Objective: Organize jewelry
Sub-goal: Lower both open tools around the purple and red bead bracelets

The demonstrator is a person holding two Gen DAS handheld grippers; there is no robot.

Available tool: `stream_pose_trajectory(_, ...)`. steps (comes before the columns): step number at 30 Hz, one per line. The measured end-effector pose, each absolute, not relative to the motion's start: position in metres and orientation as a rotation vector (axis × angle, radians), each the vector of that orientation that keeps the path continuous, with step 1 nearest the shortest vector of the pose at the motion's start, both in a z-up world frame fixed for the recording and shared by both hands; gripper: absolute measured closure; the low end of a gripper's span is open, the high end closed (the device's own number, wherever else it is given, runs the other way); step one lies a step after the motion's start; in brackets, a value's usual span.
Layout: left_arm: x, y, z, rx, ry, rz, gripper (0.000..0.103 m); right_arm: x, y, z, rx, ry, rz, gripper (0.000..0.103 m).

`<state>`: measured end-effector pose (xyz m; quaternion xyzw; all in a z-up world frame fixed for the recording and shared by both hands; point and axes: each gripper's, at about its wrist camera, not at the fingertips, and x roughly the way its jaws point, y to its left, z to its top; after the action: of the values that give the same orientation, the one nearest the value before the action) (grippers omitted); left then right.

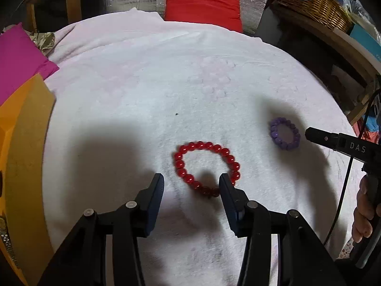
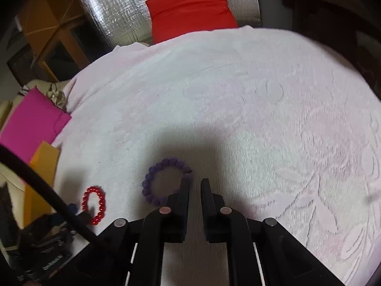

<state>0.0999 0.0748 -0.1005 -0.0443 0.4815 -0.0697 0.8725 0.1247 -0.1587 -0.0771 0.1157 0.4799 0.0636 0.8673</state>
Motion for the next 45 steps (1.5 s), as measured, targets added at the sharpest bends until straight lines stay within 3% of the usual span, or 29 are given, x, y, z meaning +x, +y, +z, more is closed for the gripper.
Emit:
stream_pose_trajectory(4,0.101,0.077,-0.102,-0.112,1.000,-0.158,0.056,0.126,-0.164,-0.076,0.278,1.017,0.138,0.079)
stream_pose_trajectory(6,0.102,0.078,-0.104,-0.132,1.003,-0.169,0.078,0.126,-0.165,-0.076,0.292,1.019,0.144,0.079)
stream_pose_trajectory(12,0.102,0.084,-0.102,-0.141,0.984,-0.158,0.094,0.126,-0.163,-0.077,0.296,1.018,0.130,0.079)
stream_pose_trajectory(22,0.102,0.090,-0.098,-0.136,0.983,-0.149,0.093,0.126,-0.166,-0.077,0.313,1.011,0.123,0.079)
stream_pose_trajectory(24,0.103,0.088,-0.099,-0.128,0.987,-0.142,0.074,0.126,-0.166,-0.077,0.315,1.011,0.124,0.079)
stream_pose_trajectory(27,0.103,0.087,-0.099,-0.129,0.979,-0.141,0.070,0.125,-0.166,-0.075,0.316,1.008,0.128,0.079)
stream_pose_trajectory(34,0.110,0.087,-0.107,-0.157,1.000,-0.136,0.070,0.124,-0.165,-0.074,0.312,0.999,0.128,0.079)
stream_pose_trajectory(39,0.111,0.085,-0.109,-0.146,0.994,-0.138,0.088,0.123,-0.165,-0.074,0.313,0.999,0.126,0.079)
stream_pose_trajectory(42,0.109,0.083,-0.108,-0.124,0.988,-0.132,0.094,0.123,-0.164,-0.074,0.312,1.000,0.129,0.079)
stream_pose_trajectory(45,0.108,0.085,-0.105,-0.134,0.981,-0.138,0.094,0.124,-0.164,-0.075,0.314,1.004,0.133,0.079)
